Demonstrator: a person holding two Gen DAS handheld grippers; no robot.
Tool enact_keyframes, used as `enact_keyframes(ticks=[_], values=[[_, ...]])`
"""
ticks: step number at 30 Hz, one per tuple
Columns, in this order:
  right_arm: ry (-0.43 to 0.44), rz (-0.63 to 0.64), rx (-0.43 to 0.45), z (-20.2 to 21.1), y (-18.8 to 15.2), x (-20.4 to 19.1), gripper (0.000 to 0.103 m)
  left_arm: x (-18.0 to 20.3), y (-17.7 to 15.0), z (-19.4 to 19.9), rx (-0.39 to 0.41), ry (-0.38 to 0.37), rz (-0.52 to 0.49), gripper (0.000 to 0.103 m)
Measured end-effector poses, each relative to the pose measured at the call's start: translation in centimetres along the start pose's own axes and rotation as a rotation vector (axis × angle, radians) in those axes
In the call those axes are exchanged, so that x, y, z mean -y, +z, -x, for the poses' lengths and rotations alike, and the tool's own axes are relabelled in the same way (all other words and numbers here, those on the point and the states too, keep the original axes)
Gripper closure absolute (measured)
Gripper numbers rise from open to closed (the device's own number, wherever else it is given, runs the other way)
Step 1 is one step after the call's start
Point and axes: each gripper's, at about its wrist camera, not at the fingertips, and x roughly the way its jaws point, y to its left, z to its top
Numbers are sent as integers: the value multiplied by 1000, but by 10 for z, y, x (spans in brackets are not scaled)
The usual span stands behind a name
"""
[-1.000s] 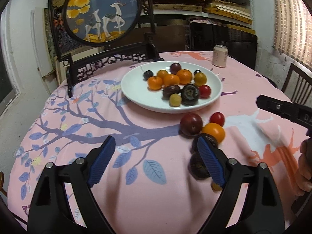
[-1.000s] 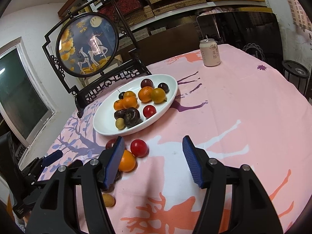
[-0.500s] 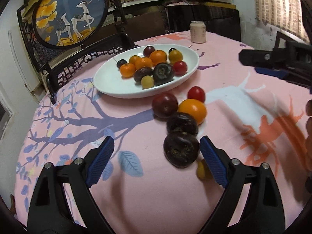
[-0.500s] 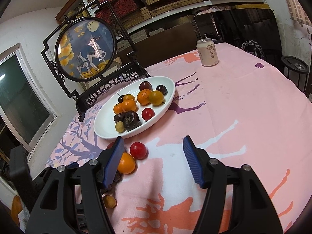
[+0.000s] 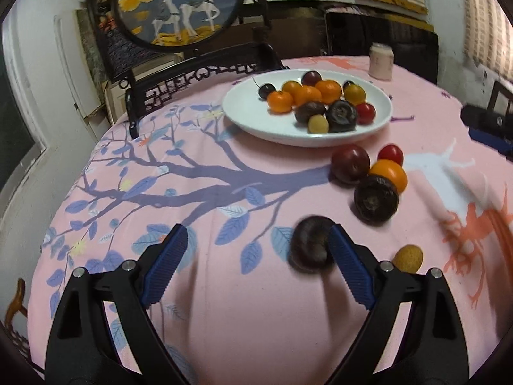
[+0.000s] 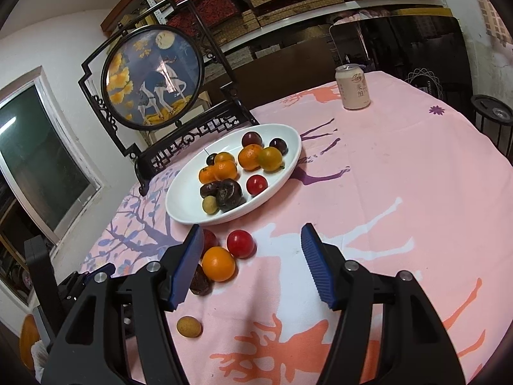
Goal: Organize fruits
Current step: 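Grasp dark plum with left tool while right tool grasps small yellow fruit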
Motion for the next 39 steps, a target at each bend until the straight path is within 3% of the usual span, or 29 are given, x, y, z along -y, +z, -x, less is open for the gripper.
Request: enact_keyframes(ticks=[5, 8, 10, 12, 13, 19, 23, 26, 30, 35, 37, 39], values=[[0, -1, -3, 0, -1, 0, 40, 13, -1, 7, 24, -67, -46, 13], [-2, 6, -10, -2, -1, -1, 40, 15, -2, -5, -28, -90, -54, 16], [-1, 11, -15, -3, -2, -3, 40, 13, 0, -14, -62, -114, -37, 27], [3, 18, -13, -2, -3, -4, 40, 11, 2, -23, -95, -148, -20, 54], [4, 21, -14, -2, -3, -5, 40, 11, 2, -27, -111, -169, -17, 60], [31, 57, -75, -10, -9, -14, 40, 6, 2, -22, -82, -126, -1, 60], [98, 196, -191, -23, -27, -44, 40, -17, 4, -23, -82, -76, 88, 60], [100, 315, -261, -33, -46, -67, 41, -28, 5, -26, -91, -62, 130, 60], [75, 432, -302, -40, -63, -85, 52, -31, 5, -25, -91, -60, 139, 60], [67, 450, -332, -45, -70, -87, 60, -29, 5, -27, -96, -61, 135, 60], [56, 454, -365, -52, -73, -86, 75, -26, 5, -29, -102, -71, 126, 60], [54, 451, -364, -53, -73, -85, 77, -23, 5, -32, -116, -75, 113, 60]])
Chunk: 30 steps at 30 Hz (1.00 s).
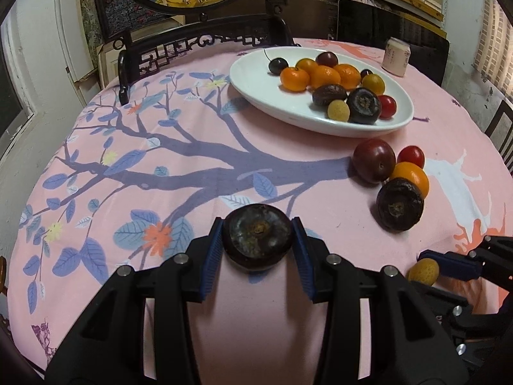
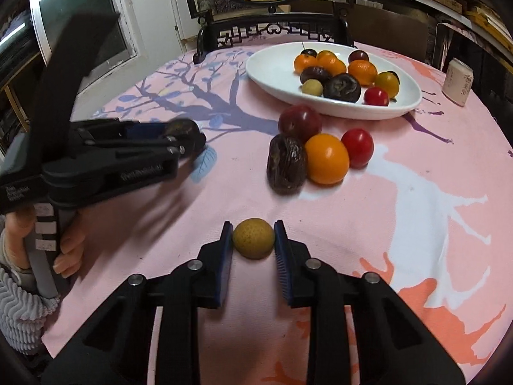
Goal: Organize fruits
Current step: 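Grasp dark plum with left tool while right tool grasps small yellow fruit, then carry both fruits onto the white plate and release them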
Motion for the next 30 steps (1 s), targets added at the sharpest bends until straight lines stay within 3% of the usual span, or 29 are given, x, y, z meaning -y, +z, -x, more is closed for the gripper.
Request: enact_keyframes(ticks=[5, 11, 14, 19, 23, 28, 29, 30], values=[[13, -18, 17, 3, 0, 2, 77, 3, -1, -2, -4, 7, -12, 60], [-45, -143, 141, 29, 8, 34, 77, 7, 9, 11, 42, -22, -9, 60], [-60, -193, 191, 42, 21, 52, 77, 7, 32, 20, 83, -42, -10, 60], [-127, -247, 246, 55, 70, 88, 77, 10, 88, 12, 123, -46, 10, 60], [-126, -309, 255, 37, 101, 112, 77, 20, 119, -13, 131, -49, 19, 60], [-146, -300, 244, -11, 128, 123, 77, 20, 132, -45, 94, -46, 26, 59], [-146, -296, 249, -15, 130, 124, 75, 19, 132, -50, 87, -44, 24, 59], [-150, -290, 255, -21, 130, 126, 62, 17, 132, -53, 86, -37, 26, 54]])
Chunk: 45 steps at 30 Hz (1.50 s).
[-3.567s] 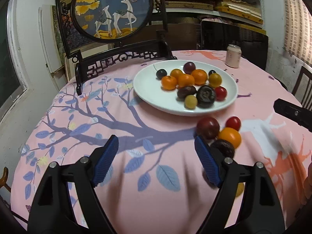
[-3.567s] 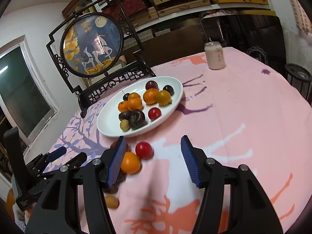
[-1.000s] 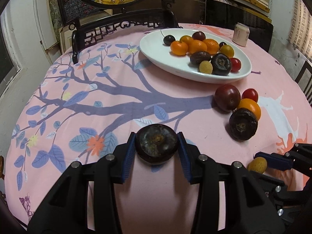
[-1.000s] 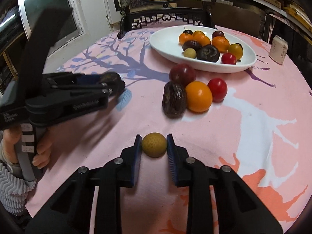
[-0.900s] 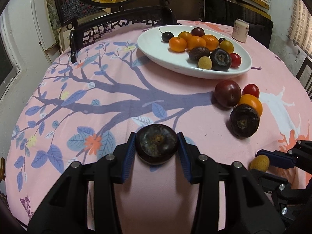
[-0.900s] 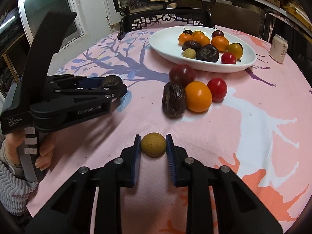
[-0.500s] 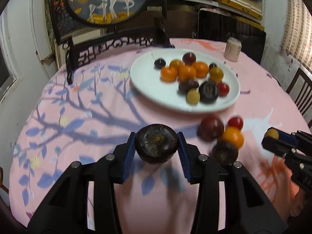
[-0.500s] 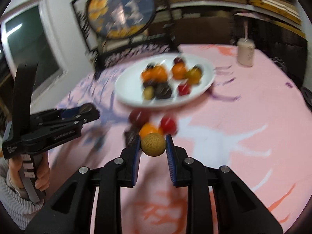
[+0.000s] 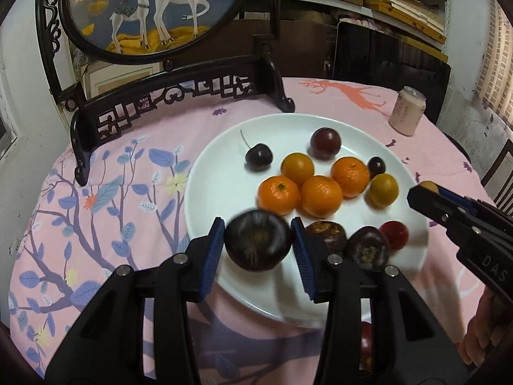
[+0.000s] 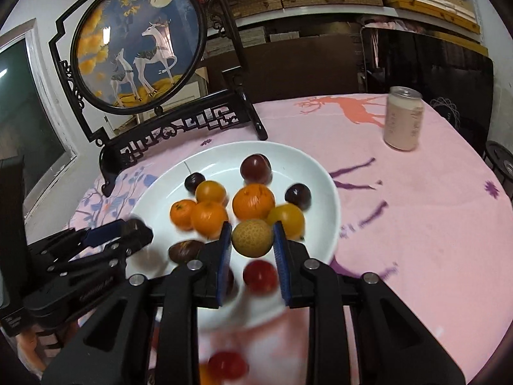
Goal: Organize fruits
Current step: 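Carry both fruits onto the white plate and release them, then grasp dark plum with left tool while right tool grasps orange tomato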
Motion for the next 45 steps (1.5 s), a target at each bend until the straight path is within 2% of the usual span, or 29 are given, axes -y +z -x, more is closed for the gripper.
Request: enact_keyframes(ticks=[1, 4, 6, 8, 10, 15, 20, 23, 26, 30, 32, 34, 38, 41, 42, 45], values=[[-6, 5, 2, -1, -1, 2, 48, -2, 0, -1, 0, 5, 2, 46], [-14, -3, 63, 12, -4, 10, 47, -8, 2, 3, 14, -10, 19, 44], [-6, -14, 72, 19, -4, 12, 47, -10, 2, 11, 29, -14, 27, 44], [10, -25, 74, 27, -6, 14, 47, -11, -2, 19, 41, -7, 24, 41], [32, -46, 76, 37, -11, 16, 47, -12, -10, 26, 52, -4, 20, 33], [57, -89, 64, 55, -31, 21, 46, -4, -34, 39, 43, -8, -10, 32], [44, -108, 67, 74, -47, 24, 42, 23, -68, 61, 39, -63, -116, 31], [45, -143, 96, 89, -53, 30, 37, 35, -80, 72, 56, -97, -160, 22], [53, -166, 108, 98, -59, 36, 37, 46, -93, 79, 47, -137, -197, 22], [53, -171, 102, 98, -59, 38, 37, 57, -106, 77, 25, -115, -251, 22], [58, -170, 100, 98, -58, 38, 37, 58, -110, 72, 4, -108, -260, 17], [61, -169, 103, 99, -58, 38, 37, 56, -110, 71, 4, -111, -255, 17], [63, -166, 108, 101, -57, 39, 37, 36, -109, 78, 30, -51, -213, 14], [75, -170, 109, 103, -57, 39, 37, -2, -111, 86, 48, 61, -91, 15], [80, -170, 110, 103, -57, 39, 37, -15, -111, 87, 45, 66, -43, 16], [88, -169, 112, 104, -57, 36, 37, -31, -113, 91, 41, -2, 33, 18]])
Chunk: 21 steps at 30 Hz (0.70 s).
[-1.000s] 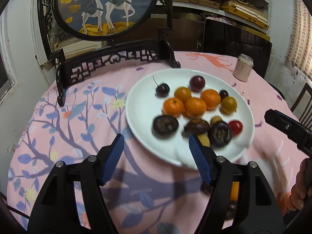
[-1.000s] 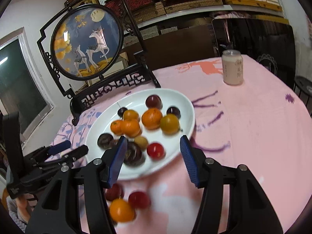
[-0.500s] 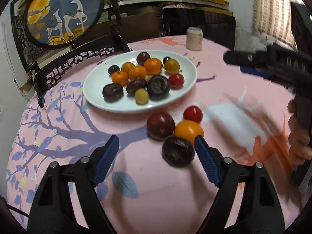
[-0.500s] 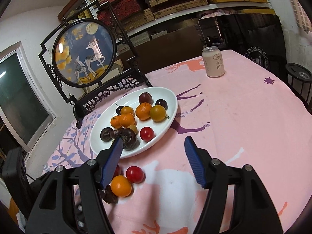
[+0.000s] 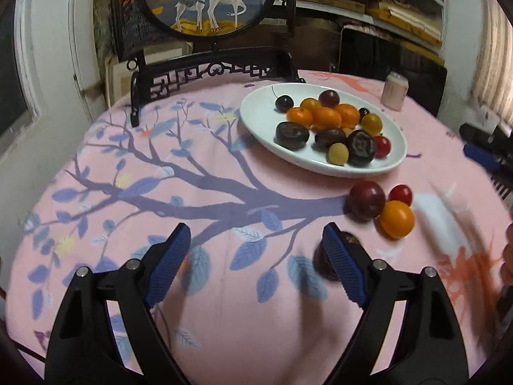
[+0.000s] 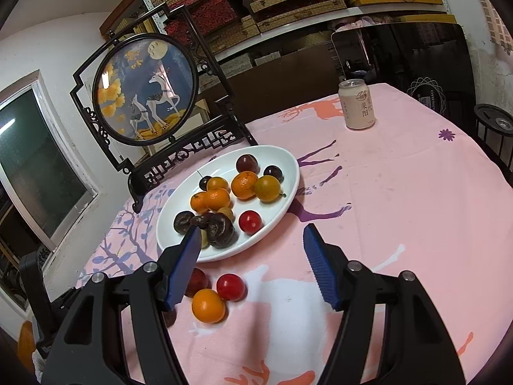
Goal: Organize fruits
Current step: 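Grasp dark plum with left tool while right tool grasps orange tomato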
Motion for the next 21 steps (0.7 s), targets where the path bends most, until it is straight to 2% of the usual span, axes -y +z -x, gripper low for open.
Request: enact_keyframes(ticks=[4, 8, 10, 12, 19, 21], values=[[-7, 8, -2, -1, -1, -1, 37, 30, -8, -1, 10, 20, -127, 18], [-16, 5, -15, -5, -1, 0, 37, 61, -19, -2, 4, -4, -269, 17], [-16, 7, -16, -5, -2, -1, 37, 72, -24, -5, -4, 10, -322, 17], [-19, 11, -18, -5, -3, -2, 37, 72, -25, -11, -32, 11, -324, 17], [-30, 29, -33, -9, -5, -5, 37, 52, -17, -30, -111, 20, -234, 15], [-28, 33, -38, -10, -7, -6, 37, 42, -13, -35, -111, 73, -203, 15]])
